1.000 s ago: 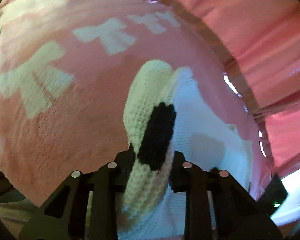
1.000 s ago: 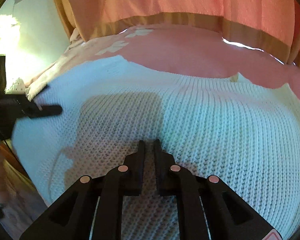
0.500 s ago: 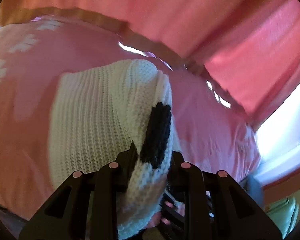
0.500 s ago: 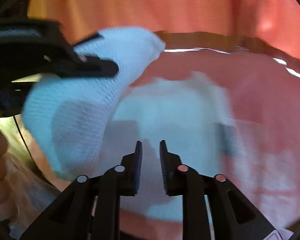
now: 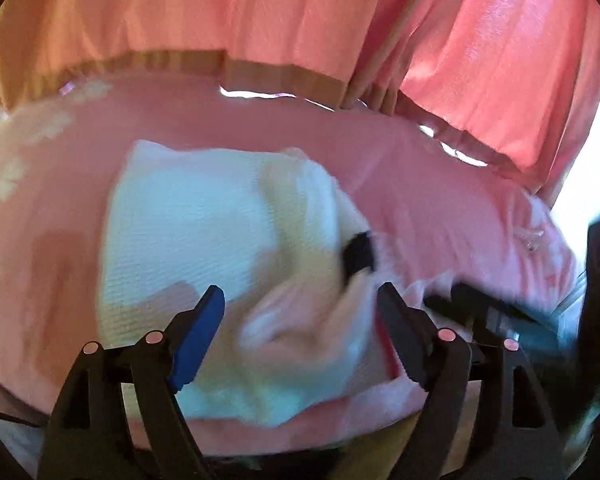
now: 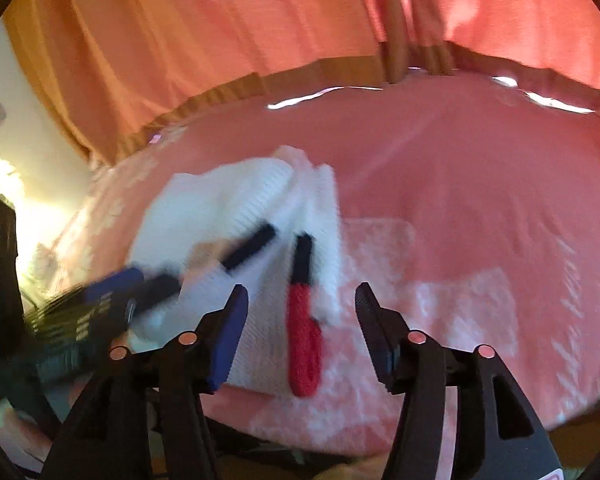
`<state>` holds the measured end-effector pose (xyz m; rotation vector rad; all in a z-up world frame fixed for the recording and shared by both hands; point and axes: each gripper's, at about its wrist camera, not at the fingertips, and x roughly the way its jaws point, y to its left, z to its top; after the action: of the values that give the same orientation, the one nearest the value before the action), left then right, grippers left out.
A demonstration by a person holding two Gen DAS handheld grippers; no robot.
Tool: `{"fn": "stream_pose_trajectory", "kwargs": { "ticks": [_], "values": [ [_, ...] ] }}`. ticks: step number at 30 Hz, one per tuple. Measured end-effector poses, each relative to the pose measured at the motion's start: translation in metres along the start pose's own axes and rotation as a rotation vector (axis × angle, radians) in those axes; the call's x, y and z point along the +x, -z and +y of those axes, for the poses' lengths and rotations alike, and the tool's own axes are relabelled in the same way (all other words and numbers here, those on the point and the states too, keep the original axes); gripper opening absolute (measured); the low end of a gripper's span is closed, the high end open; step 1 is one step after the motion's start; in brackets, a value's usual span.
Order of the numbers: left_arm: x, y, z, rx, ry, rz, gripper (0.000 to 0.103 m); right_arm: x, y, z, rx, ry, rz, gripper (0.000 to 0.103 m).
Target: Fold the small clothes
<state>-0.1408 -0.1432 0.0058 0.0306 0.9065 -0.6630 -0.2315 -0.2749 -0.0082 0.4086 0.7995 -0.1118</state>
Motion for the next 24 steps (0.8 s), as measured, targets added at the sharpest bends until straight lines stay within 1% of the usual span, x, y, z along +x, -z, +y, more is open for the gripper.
{"fn": "stream_pose_trajectory", "kwargs": {
  "ticks": [1,3,4,7,10,11,12,13,14,15,16,17,18,19,20,21,22,23,24],
  "values": [
    [-0.002,0.005,0.005,0.005,-0.017,0.001,0.076,0.006,-0.006,-0.002,-0.001,-0.051,0.017,0.063],
    [-0.001,0.017,0.009,0.012,-0.006,0.023,0.076,0.014,-0.014,-0.003,0.008,-0.104,0.039,0.064],
    [0.003,0.022,0.011,0.018,-0.010,0.033,0.076,0.024,-0.020,-0.005,0.020,-0.150,0.061,0.064],
    [0.010,0.031,0.009,0.030,-0.020,0.042,0.076,0.040,-0.027,-0.003,0.041,-0.225,0.124,0.064],
    [0.010,0.031,0.003,0.018,0.016,0.021,0.076,0.050,-0.031,0.003,0.043,-0.278,0.155,0.064],
    [0.012,0.030,0.001,0.012,0.028,0.024,0.072,0.056,-0.034,0.005,0.041,-0.306,0.169,0.065],
    [0.015,0.032,0.000,0.011,0.041,0.030,0.060,0.062,-0.037,0.008,0.044,-0.312,0.178,0.066],
    [0.021,0.032,-0.001,0.009,0.063,0.051,0.055,0.069,-0.040,0.011,0.038,-0.303,0.188,0.066],
    [0.028,0.032,-0.002,0.005,0.068,0.083,0.045,0.080,-0.042,0.016,0.019,-0.280,0.205,0.066],
    [0.030,0.034,-0.001,0.001,0.067,0.092,0.041,0.089,-0.043,0.020,0.005,-0.253,0.217,0.063],
    [0.032,0.034,-0.001,-0.006,0.070,0.098,0.035,0.095,-0.044,0.024,-0.011,-0.245,0.226,0.052],
    [0.032,0.033,-0.001,-0.016,0.073,0.096,0.032,0.098,-0.045,0.029,-0.032,-0.235,0.222,0.023],
    [0.031,0.032,-0.002,-0.020,0.081,0.090,0.031,0.098,-0.048,0.032,-0.045,-0.225,0.207,0.023],
    [0.030,0.030,-0.002,-0.020,0.089,0.086,0.031,0.088,-0.053,0.033,-0.043,-0.258,0.162,0.023],
    [0.027,0.028,-0.003,-0.019,0.101,0.077,0.032,0.075,-0.058,0.031,-0.038,-0.289,0.107,0.022],
    [0.025,0.026,-0.004,-0.019,0.109,0.072,0.033,0.065,-0.061,0.025,-0.034,-0.292,0.064,0.022],
    [0.025,0.025,-0.003,-0.027,0.108,0.077,0.043,0.063,-0.061,0.019,-0.031,-0.278,0.050,0.022],
    [0.026,0.024,0.001,-0.047,0.103,0.089,0.062,0.068,-0.059,0.010,-0.020,-0.241,0.064,0.028],
    [0.025,0.024,0.008,-0.086,0.110,0.099,0.069,0.076,-0.056,0.000,-0.006,-0.197,0.100,0.030]
  ]
}}
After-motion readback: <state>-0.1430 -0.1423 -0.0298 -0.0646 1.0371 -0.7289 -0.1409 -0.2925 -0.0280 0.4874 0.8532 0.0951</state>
